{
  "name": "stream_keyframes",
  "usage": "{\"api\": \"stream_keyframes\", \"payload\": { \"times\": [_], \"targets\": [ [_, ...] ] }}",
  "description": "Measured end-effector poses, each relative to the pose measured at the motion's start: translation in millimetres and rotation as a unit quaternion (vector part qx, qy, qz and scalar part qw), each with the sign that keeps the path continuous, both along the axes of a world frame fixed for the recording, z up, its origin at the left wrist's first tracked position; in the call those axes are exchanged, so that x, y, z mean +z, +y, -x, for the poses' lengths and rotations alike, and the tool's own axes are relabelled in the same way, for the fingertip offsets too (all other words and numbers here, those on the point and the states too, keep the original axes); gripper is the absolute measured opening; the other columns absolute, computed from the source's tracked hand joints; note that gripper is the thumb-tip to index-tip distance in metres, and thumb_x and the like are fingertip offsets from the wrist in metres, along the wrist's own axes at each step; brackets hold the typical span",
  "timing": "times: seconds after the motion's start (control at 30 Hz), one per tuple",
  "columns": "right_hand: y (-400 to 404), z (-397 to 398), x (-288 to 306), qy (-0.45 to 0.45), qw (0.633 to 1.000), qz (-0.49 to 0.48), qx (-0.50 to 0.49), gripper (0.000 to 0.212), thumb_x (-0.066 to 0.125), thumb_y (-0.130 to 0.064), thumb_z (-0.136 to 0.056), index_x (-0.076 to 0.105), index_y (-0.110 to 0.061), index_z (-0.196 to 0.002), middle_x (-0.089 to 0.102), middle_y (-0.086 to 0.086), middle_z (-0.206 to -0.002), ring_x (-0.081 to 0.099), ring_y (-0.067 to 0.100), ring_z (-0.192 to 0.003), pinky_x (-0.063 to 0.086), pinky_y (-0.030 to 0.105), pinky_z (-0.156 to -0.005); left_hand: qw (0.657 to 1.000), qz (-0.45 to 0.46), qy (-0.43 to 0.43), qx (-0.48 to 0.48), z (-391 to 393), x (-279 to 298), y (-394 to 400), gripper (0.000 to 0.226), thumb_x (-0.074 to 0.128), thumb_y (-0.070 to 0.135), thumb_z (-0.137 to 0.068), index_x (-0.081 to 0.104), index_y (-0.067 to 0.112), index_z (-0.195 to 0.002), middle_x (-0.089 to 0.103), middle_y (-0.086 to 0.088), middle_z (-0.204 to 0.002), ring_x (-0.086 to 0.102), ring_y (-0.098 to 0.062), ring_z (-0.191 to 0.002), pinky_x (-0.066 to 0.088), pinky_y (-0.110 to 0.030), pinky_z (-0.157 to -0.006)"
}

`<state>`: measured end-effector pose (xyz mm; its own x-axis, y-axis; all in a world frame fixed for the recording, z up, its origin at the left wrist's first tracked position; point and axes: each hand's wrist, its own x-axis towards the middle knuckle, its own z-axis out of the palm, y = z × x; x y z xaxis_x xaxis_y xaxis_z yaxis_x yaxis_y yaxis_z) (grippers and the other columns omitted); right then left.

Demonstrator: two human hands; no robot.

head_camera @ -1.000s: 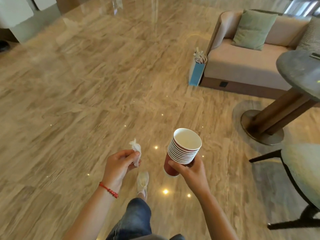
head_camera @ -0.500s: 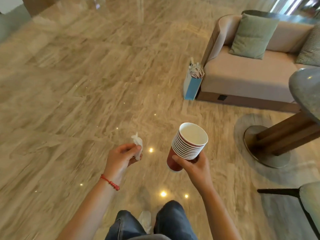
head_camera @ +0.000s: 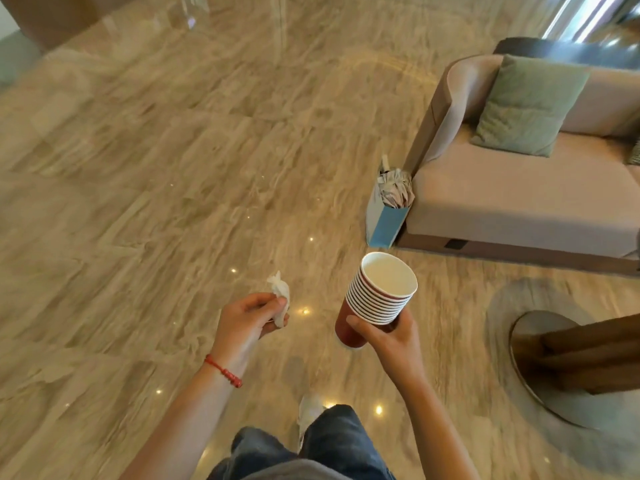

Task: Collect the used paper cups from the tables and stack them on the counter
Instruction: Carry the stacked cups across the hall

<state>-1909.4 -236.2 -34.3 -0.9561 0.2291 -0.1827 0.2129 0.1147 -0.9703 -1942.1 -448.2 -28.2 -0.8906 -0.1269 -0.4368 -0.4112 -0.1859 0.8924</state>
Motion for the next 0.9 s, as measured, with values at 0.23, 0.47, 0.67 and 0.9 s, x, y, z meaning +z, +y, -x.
{"api": "stream_keyframes", "payload": {
  "times": [0.23, 0.47, 0.67, 0.9],
  "targets": [
    [14.2, 157.5, 10.3, 0.012, 1.000, 0.000, 0.020, 0.059, 0.083, -0.014, -0.066, 0.055, -0.017, -0.118, 0.069, -0.006, -0.104, 0.065, 0.006, -0.097, 0.054, 0.023, -0.077, 1.000, -0.008, -0.003, 0.025, 145.6, 7.8, 15.2, 0.003, 0.068, 0.007, -0.078, 0.071, 0.006, -0.077, 0.072, -0.005, -0.067, 0.069, -0.014, -0.062, 0.055, -0.020, -0.057],
    [18.8, 333.1, 2.2, 0.014, 1.000, 0.000, 0.011, 0.060, 0.083, -0.011, -0.066, 0.054, -0.016, -0.119, 0.067, -0.005, -0.105, 0.064, 0.005, -0.097, 0.052, 0.021, -0.078, 1.000, -0.011, -0.009, 0.021, 328.2, -0.7, 21.9, 0.003, 0.068, 0.006, -0.077, 0.071, 0.006, -0.077, 0.071, -0.003, -0.064, 0.068, -0.014, -0.060, 0.054, -0.020, -0.056],
    [27.4, 490.6, 19.0, 0.013, 1.000, -0.008, -0.008, 0.058, 0.084, -0.014, -0.065, 0.056, -0.014, -0.116, 0.068, -0.004, -0.103, 0.064, 0.005, -0.095, 0.052, 0.022, -0.078, 1.000, -0.004, -0.007, -0.012, 499.8, 18.8, 30.1, 0.003, 0.068, 0.003, -0.077, 0.069, 0.004, -0.074, 0.071, -0.002, -0.062, 0.067, -0.012, -0.057, 0.054, -0.020, -0.055],
    [55.3, 638.3, 27.2, 0.022, 0.999, -0.013, -0.022, 0.062, 0.083, -0.013, -0.065, 0.053, -0.013, -0.120, 0.066, -0.004, -0.106, 0.063, 0.004, -0.098, 0.053, 0.020, -0.079, 1.000, 0.000, -0.015, -0.023, 661.1, 26.8, 58.2, 0.005, 0.069, 0.005, -0.076, 0.071, 0.007, -0.072, 0.071, -0.003, -0.064, 0.067, -0.013, -0.058, 0.055, -0.021, -0.056]
  ]
}}
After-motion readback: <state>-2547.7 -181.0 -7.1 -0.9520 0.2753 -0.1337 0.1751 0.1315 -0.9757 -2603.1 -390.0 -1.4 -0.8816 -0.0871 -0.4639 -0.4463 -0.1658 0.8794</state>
